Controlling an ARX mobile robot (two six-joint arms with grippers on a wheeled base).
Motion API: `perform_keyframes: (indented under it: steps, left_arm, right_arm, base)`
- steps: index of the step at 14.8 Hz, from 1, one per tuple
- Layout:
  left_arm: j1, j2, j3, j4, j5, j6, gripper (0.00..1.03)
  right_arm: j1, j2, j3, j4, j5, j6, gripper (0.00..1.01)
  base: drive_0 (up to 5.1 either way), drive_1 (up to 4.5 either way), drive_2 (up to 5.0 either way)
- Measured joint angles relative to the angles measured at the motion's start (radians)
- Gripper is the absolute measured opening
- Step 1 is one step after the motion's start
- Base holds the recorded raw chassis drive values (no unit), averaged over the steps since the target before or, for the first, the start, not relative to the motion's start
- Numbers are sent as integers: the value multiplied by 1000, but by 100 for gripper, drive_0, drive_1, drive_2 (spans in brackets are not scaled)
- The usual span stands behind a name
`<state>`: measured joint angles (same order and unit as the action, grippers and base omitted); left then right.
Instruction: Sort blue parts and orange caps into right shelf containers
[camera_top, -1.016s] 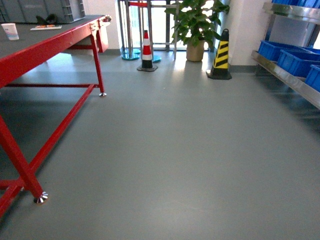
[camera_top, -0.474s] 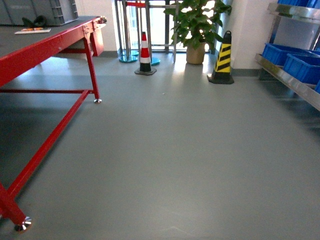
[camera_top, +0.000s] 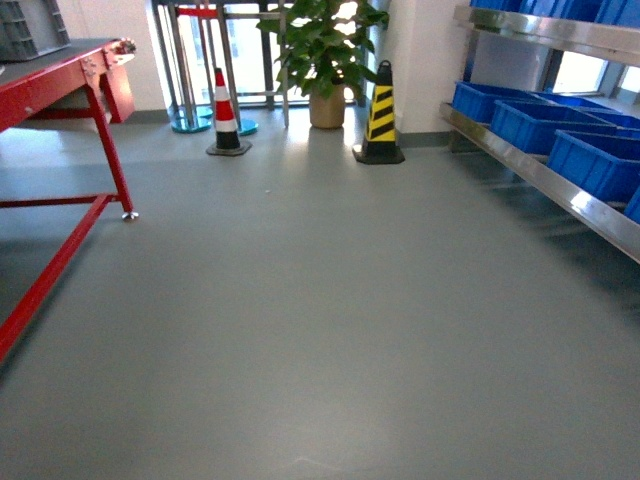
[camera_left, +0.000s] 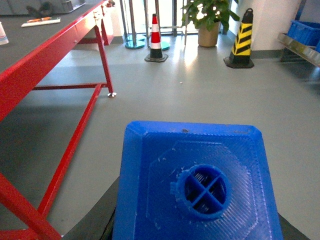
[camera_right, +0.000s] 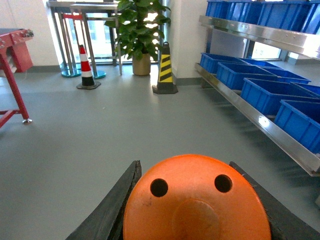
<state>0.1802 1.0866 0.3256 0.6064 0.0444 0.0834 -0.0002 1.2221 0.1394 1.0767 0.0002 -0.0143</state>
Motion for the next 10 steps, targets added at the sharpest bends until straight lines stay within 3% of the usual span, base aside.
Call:
perform_keyframes:
  steps: [10]
  left_arm:
    - [0, 0, 0, 0, 0, 0, 45]
  right_arm:
    - [0, 0, 0, -1, 0, 0, 43]
  base:
    - [-159, -159, -159]
